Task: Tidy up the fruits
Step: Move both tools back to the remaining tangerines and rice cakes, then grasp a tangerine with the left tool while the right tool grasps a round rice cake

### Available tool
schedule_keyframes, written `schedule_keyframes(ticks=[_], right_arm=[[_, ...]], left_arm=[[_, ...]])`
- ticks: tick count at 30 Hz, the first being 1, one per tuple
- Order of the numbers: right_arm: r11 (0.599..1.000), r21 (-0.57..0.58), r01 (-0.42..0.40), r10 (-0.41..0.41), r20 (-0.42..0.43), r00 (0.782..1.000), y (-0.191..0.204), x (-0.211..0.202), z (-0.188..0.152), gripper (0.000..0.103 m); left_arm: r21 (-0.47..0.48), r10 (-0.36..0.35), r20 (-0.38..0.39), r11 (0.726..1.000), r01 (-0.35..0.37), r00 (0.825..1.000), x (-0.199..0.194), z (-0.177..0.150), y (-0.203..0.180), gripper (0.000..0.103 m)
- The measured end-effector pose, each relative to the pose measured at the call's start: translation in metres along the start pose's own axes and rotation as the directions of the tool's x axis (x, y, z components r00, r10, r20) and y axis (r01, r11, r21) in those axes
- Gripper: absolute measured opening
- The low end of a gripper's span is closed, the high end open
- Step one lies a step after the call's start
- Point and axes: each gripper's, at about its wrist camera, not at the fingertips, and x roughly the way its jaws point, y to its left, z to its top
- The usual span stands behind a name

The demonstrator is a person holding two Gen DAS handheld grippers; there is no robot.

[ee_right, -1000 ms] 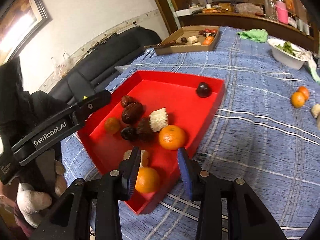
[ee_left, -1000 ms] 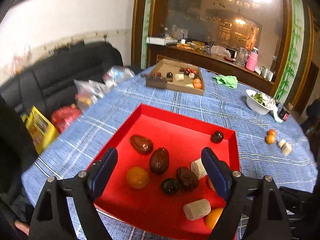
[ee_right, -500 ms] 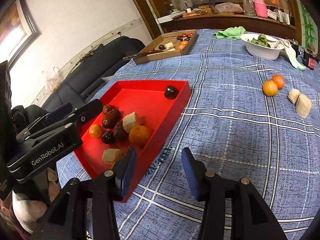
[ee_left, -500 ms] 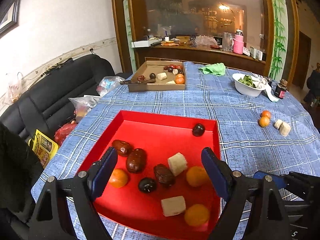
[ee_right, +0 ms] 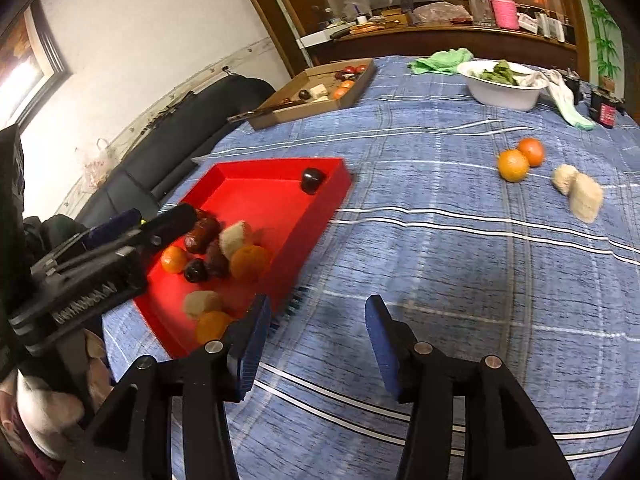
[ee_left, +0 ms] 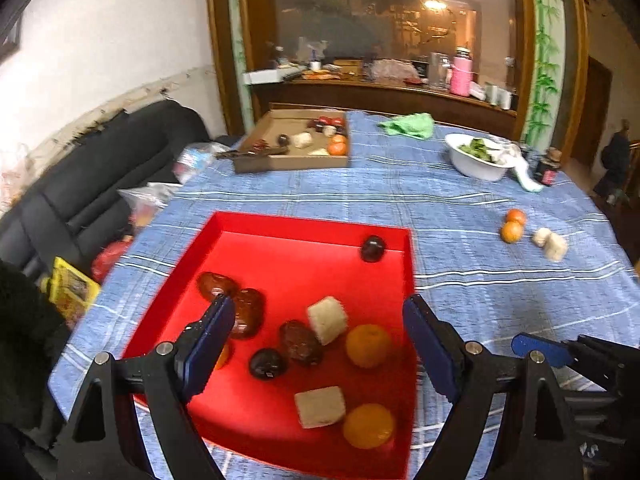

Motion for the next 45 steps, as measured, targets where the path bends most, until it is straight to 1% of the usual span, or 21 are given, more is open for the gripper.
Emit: schedule_keyframes(ticks=[2,4,6,8,10,12,13,15,18,20,21,22,26,29,30,31,32,35,38,42,45], right_arm=[[0.999,0.013,0.041,-0.041,0.009,0.999,-0.015,-0.008,-0.001,0.053],[0.994,0.042,0.098,-0.099,0.026,0.995,-0.040,-0.021,0.001,0.053],[0.983,0.079,0.167,-0.171,0.042,0.984,-0.068,-0.034,0.005,0.053],[0.958,0.130,0.257,-0.266,0.057,0.962,-0.103,-0.049,0.011,0.053],[0.933,0.162,0.321,-0.333,0.057,0.941,-0.128,-0.055,0.020,0.053],[0.912,0.185,0.367,-0.383,0.056,0.922,-0.149,-0.055,0.030,0.053],[0.906,0.194,0.377,-0.394,0.055,0.918,-0.160,-0.053,0.034,0.053],[0.897,0.206,0.392,-0.410,0.056,0.910,-0.173,-0.045,0.046,0.053],[0.892,0.199,0.406,-0.423,0.048,0.905,-0.185,-0.030,0.059,0.053],[0.895,0.199,0.399,-0.414,0.035,0.910,-0.191,-0.019,0.064,0.053],[0.905,0.203,0.375,-0.391,0.046,0.919,-0.192,-0.017,0.067,0.053],[0.908,0.200,0.369,-0.385,0.046,0.922,-0.190,-0.014,0.068,0.053],[0.915,0.166,0.368,-0.380,0.048,0.924,-0.183,-0.004,0.070,0.053],[0.920,0.139,0.365,-0.372,0.026,0.928,-0.182,0.009,0.069,0.052],[0.921,0.134,0.365,-0.371,0.024,0.928,-0.184,0.011,0.070,0.040],[0.924,0.132,0.358,-0.364,0.021,0.931,-0.185,0.013,0.070,0.035],[0.929,0.134,0.346,-0.351,0.018,0.936,-0.186,0.013,0.071,0.036],[0.932,0.147,0.331,-0.339,0.027,0.941,-0.188,0.006,0.069,0.035],[0.918,0.165,0.360,-0.370,0.036,0.928,-0.193,-0.003,0.068,0.035],[0.910,0.198,0.365,-0.379,0.036,0.925,-0.199,-0.011,0.067,0.035],[0.903,0.203,0.378,-0.395,0.046,0.918,-0.200,-0.015,0.067,0.035]], left_arm=[[-0.017,-0.059,-0.026,0.998,0.058,0.998,0.004,0.005,0.001,0.085],[-0.027,-0.083,-0.036,0.996,0.082,0.996,0.007,0.011,0.001,0.085],[-0.033,-0.116,-0.036,0.993,0.115,0.993,0.008,0.017,-0.002,0.085],[-0.043,-0.157,-0.033,0.987,0.156,0.987,0.009,0.023,-0.009,0.085],[-0.040,-0.185,-0.032,0.982,0.184,0.982,0.011,0.027,-0.019,0.085],[-0.039,-0.240,-0.044,0.971,0.238,0.970,0.015,0.032,-0.035,0.085],[-0.037,-0.264,-0.052,0.964,0.263,0.963,0.018,0.033,-0.042,0.085],[-0.031,-0.305,-0.069,0.952,0.304,0.950,0.025,0.038,-0.059,0.085],[-0.003,-0.321,-0.075,0.947,0.322,0.944,0.039,0.046,-0.086,0.085],[0.016,-0.321,-0.084,0.946,0.323,0.943,0.054,0.052,-0.101,0.085],[0.019,-0.329,-0.090,0.943,0.332,0.940,0.061,0.055,-0.108,0.085],[0.020,-0.340,-0.103,0.939,0.344,0.935,0.074,0.058,-0.117,0.085],[0.026,-0.332,-0.167,0.940,0.341,0.928,0.119,0.063,-0.144,0.085],[0.048,-0.317,-0.196,0.942,0.332,0.928,0.140,0.063,-0.160,0.084],[0.065,-0.320,-0.197,0.939,0.338,0.927,0.144,0.064,-0.167,0.084],[0.086,-0.320,-0.194,0.936,0.341,0.927,0.147,0.064,-0.174,0.084],[0.101,-0.317,-0.191,0.935,0.340,0.929,0.148,0.065,-0.178,0.084],[0.157,-0.320,-0.183,0.924,0.349,0.929,0.156,0.068,-0.197,0.084],[0.181,-0.344,-0.183,0.909,0.375,0.921,0.162,0.072,-0.210,0.084],[0.178,-0.364,-0.194,0.900,0.397,0.911,0.170,0.073,-0.217,0.084],[0.185,-0.356,-0.200,0.901,0.391,0.913,0.172,0.070,-0.216,0.081]])
